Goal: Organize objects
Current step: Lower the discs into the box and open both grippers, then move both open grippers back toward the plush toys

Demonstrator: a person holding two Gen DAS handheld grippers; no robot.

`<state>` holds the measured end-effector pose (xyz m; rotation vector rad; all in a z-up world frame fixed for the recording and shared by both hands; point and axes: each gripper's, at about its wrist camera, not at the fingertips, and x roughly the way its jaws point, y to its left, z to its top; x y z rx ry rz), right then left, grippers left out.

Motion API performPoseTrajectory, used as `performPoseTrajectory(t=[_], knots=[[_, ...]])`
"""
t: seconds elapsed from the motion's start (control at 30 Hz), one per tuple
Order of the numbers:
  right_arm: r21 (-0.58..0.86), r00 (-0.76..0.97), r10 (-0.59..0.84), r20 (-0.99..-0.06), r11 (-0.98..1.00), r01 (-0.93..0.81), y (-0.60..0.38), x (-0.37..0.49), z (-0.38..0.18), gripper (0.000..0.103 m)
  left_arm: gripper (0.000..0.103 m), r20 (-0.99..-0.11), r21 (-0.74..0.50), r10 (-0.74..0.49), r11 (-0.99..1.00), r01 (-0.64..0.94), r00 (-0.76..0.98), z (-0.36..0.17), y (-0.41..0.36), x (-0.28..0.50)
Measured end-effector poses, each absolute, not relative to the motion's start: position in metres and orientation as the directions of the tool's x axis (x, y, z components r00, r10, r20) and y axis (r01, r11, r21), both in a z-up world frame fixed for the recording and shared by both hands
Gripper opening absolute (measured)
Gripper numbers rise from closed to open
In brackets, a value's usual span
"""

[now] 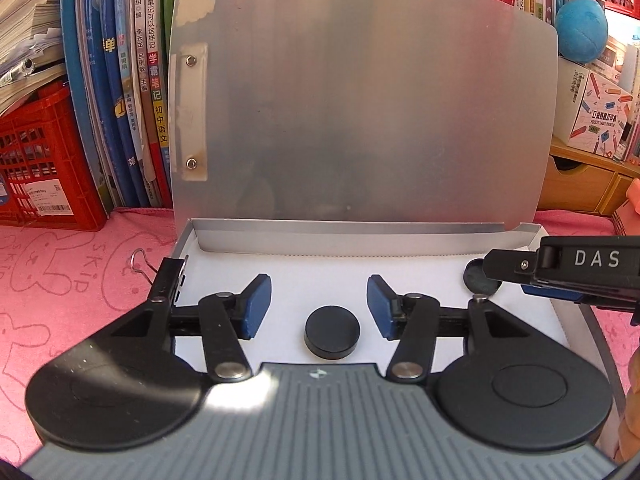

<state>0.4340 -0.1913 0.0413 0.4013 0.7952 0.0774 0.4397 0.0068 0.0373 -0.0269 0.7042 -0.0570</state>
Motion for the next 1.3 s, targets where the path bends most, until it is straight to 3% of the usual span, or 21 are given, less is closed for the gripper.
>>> performPoseTrajectory(t=[0.67,1.3], knots=[[0.316,0.741,0.222,-0.633,0.949,-0.014,-0.2,0.344,0.098,0.065,0.066,-0.615,-0.023,-0.1,0.994,0.109,0.782,0.088,0.005,0.334],[0.205,0.762,0.232,-0.605,0.97,-0.132,-0.202,0.211,0.098,0.079,0.072,-0.567,0.009,-0.214,0.964,0.266,0.795,0.083,-0.001,0.198]])
